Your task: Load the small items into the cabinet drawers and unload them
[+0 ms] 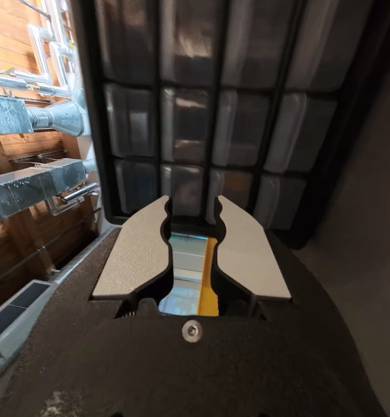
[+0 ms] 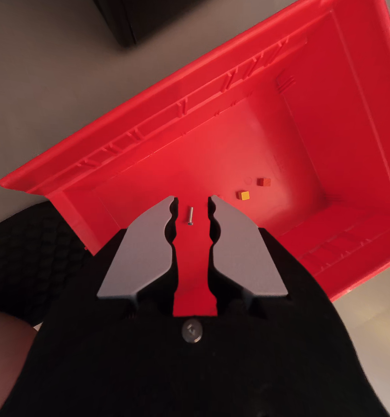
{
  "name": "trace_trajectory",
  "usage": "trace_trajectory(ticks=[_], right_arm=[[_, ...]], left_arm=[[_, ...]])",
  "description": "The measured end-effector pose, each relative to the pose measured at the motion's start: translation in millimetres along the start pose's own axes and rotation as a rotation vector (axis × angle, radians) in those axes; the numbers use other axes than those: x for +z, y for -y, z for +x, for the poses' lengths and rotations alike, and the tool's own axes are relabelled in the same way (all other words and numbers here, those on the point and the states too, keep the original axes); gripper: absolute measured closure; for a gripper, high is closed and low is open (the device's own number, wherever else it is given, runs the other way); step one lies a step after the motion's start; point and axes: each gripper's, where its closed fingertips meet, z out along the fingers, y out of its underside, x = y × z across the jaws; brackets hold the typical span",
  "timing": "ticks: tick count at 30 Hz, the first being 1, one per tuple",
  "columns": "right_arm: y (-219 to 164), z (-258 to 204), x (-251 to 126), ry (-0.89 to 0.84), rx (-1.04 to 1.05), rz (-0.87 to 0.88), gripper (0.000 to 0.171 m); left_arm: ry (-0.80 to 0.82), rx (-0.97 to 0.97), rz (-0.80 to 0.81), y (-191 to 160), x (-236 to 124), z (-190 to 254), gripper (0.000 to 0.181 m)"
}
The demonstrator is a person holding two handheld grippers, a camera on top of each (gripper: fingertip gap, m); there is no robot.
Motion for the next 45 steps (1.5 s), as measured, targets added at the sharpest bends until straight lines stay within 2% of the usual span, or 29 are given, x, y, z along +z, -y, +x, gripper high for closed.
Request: trace_trajectory(ticks=[4, 9, 12, 14, 16, 25, 30, 33, 36, 40, 43, 45], right_arm=[[-2, -1, 1, 0.008, 0.004, -0.011, 0.145], [-9, 0, 6, 0.017, 0.023, -0.040, 0.145], [-10, 0, 8, 0.026, 0.023, -0.050, 0.145], [-10, -1, 9, 0.028, 0.020, -0.055, 0.145], [-9, -2, 8, 0.029, 0.015, -0.051, 0.145], [19, -20, -30, -0.013, -0.066, 0.094, 0.148], [78, -75, -49, -0.017, -0.298, 0.187, 0.148], [143, -134, -50, 0.006, -0.510, 0.319, 0.148], [206, -191, -34, 0.048, -0.685, 0.417, 0.147], [268, -213, 4, 0.064, -0.742, 0.301, 0.147], [293, -221, 35, 0.081, -0.801, 0.171, 0.147], [297, -225, 55, 0.071, -0.870, 0.071, 0.147]], left_arm=[[-0.032, 0.053, -0.027, -13, 10, 21, 0.148], [-0.016, 0.054, -0.050, -12, 22, 24, 0.151], [0.005, 0.056, -0.023, -7, 22, 22, 0.164], [0.007, 0.050, -0.020, -7, 22, 21, 0.166], [0.004, 0.037, -0.019, -7, 19, 18, 0.173], [0.003, 0.046, -0.004, 0, -26, 11, 0.173], [0.029, 0.018, 0.013, 2, -51, 9, 0.173], [0.047, 0.014, 0.024, 4, -59, 9, 0.173], [0.048, 0.021, 0.031, 6, -62, 10, 0.173], [0.049, 0.010, 0.029, 7, -64, 10, 0.173], [0.050, 0.008, 0.034, 8, -67, 9, 0.173], [0.046, 0.005, 0.032, 7, -67, 9, 0.173]])
